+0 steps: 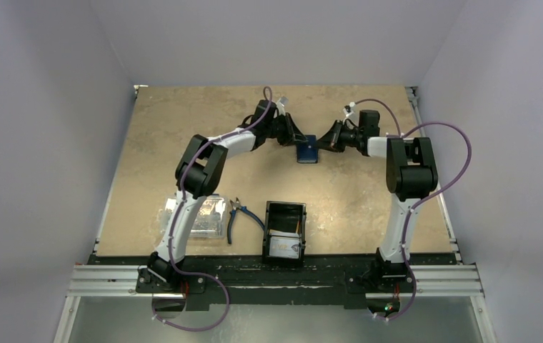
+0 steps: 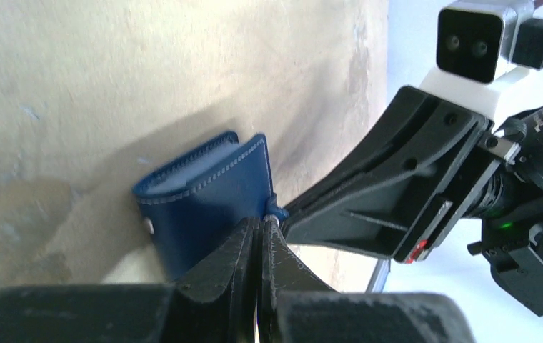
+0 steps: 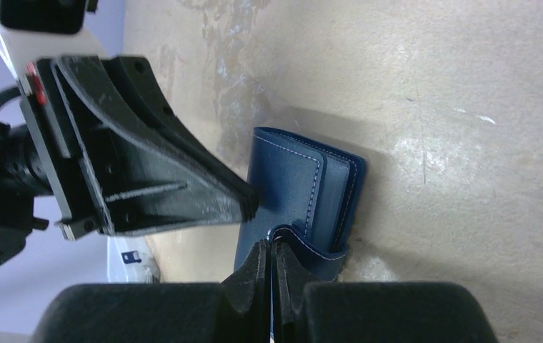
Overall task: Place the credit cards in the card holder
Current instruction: Close the card holder at the center of the board.
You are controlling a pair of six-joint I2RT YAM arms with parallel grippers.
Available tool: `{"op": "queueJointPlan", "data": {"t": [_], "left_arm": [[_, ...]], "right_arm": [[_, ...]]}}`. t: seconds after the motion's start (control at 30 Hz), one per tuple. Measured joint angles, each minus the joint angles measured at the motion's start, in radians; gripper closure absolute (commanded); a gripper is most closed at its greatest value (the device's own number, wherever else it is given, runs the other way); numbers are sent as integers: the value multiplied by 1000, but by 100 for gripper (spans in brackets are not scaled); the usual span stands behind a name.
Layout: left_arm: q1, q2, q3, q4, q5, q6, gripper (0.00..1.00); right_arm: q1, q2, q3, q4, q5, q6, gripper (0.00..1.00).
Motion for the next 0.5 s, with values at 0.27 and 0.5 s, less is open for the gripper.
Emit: {"op": "queueJointPlan", "data": {"t": [0.27, 0.5], "left_arm": [[6, 40, 62, -31, -25, 15, 100], [6, 40, 47, -9, -27, 8, 100]], "right_arm": [[2, 29, 61, -64, -40, -92, 100], [14, 64, 184, -264, -53, -233, 100]]}}
